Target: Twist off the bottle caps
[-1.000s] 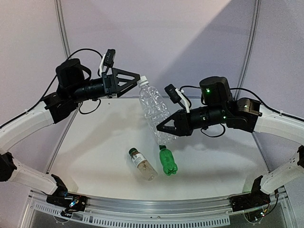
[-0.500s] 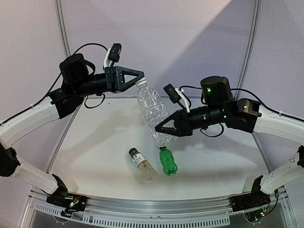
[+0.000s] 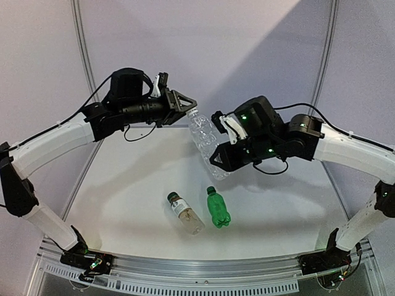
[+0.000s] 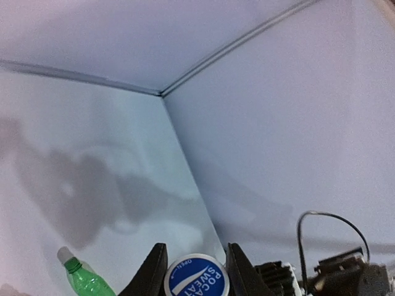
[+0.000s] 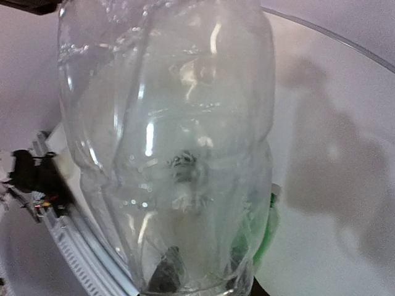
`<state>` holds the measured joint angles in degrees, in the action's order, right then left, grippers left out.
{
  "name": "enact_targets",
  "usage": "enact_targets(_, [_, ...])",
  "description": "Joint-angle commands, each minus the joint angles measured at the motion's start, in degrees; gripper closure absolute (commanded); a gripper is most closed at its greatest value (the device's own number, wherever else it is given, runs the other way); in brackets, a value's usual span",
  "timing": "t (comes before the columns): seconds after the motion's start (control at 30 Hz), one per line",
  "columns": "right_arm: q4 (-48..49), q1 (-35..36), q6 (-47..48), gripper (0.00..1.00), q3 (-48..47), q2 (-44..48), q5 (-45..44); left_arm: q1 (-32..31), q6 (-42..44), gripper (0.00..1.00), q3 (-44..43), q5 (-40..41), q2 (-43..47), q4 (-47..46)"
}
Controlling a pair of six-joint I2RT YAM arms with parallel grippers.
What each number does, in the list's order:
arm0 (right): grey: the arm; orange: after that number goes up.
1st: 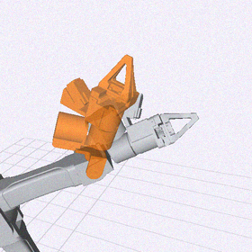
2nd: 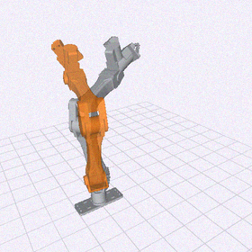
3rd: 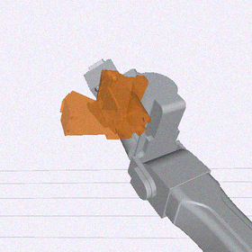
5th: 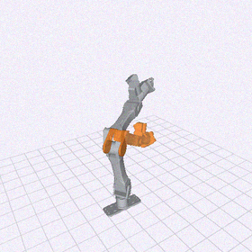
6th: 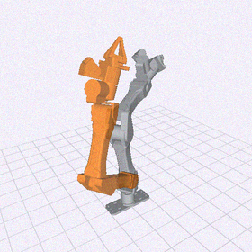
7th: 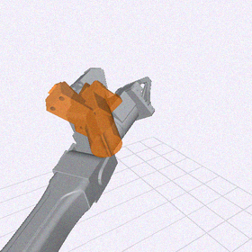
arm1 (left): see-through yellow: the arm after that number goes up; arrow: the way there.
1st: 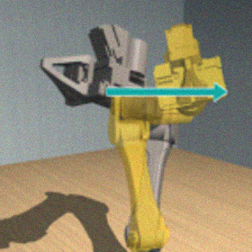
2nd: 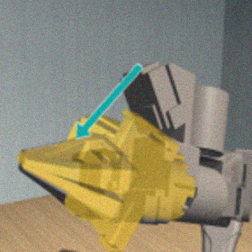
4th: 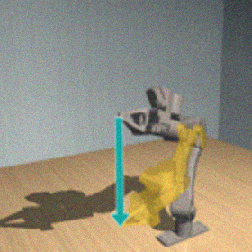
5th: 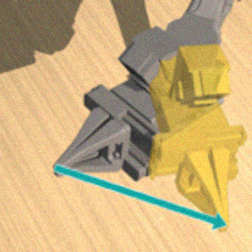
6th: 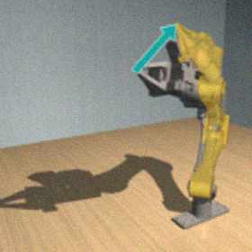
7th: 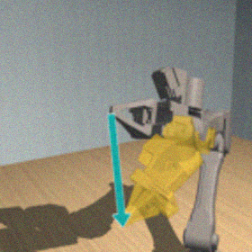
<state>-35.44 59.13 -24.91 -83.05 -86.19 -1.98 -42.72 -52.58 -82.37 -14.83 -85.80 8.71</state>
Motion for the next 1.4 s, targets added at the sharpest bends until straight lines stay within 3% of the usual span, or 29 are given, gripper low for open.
enact_targets(0.0, [-14.10, 0.85, -1.88, 1.00, -9.21, -7.09, -25.94, -2.17, -11.92, 0.93, -3.95, 9.34, -5.23, 14.60])
enact_targets(0.13, [-21.13, 2.47, -1.61, 1.00, -15.63, -14.08, -32.09, -3.50, -17.23, 0.93, -12.68, 9.81, -11.62, 21.71])
enact_targets(0.3, [-24.97, 2.59, -1.51, 1.00, -16.60, -17.17, -34.03, -4.53, -20.30, 0.91, -21.13, 9.47, -17.19, 30.64])
enact_targets(0.53, [-24.10, 2.59, -1.00, 1.00, -15.16, -17.04, -30.44, -4.74, -21.59, 0.85, -19.26, 8.57, -16.56, 28.04])
enact_targets(0.6, [-22.80, 2.57, -0.61, 1.00, -13.81, -16.31, -29.10, -4.74, -21.02, 0.75, -19.15, 8.10, -16.54, 27.43])
enact_targets(0.8, [-18.60, 2.61, 0.88, 1.00, -9.33, -12.35, -26.12, -4.74, -18.51, 0.24, -14.94, 7.85, -13.09, 21.94])
enact_targets(0.9, [-17.27, 2.58, 1.11, 1.00, -7.52, -10.61, -24.92, -4.72, -16.60, 0.06, -10.60, 9.50, -8.49, 17.41])
enact_targets(0.93, [-17.09, 2.57, 1.09, 1.00, -7.22, -10.08, -24.58, -4.66, -16.00, 0.01, -9.22, 10.13, -6.77, 15.89])
enact_targets(1.07, [-16.08, 2.39, 0.44, 1.00, -6.72, -8.56, -22.30, -4.57, -14.67, 0.01, -3.13, 12.12, -0.67, 15.37])
enact_targets(1.2, [-11.67, 0.17, -0.16, 1.00, -3.69, -5.10, -12.84, -4.04, -8.42, 0.01, 4.56, 10.80, 6.07, 9.04])
enact_targets(1.37, [9.13, -3.27, -1.33, 1.00, 9.62, 5.81, 14.42, -2.63, 4.52, 0.01, 12.39, 1.77, 12.90, -5.63])
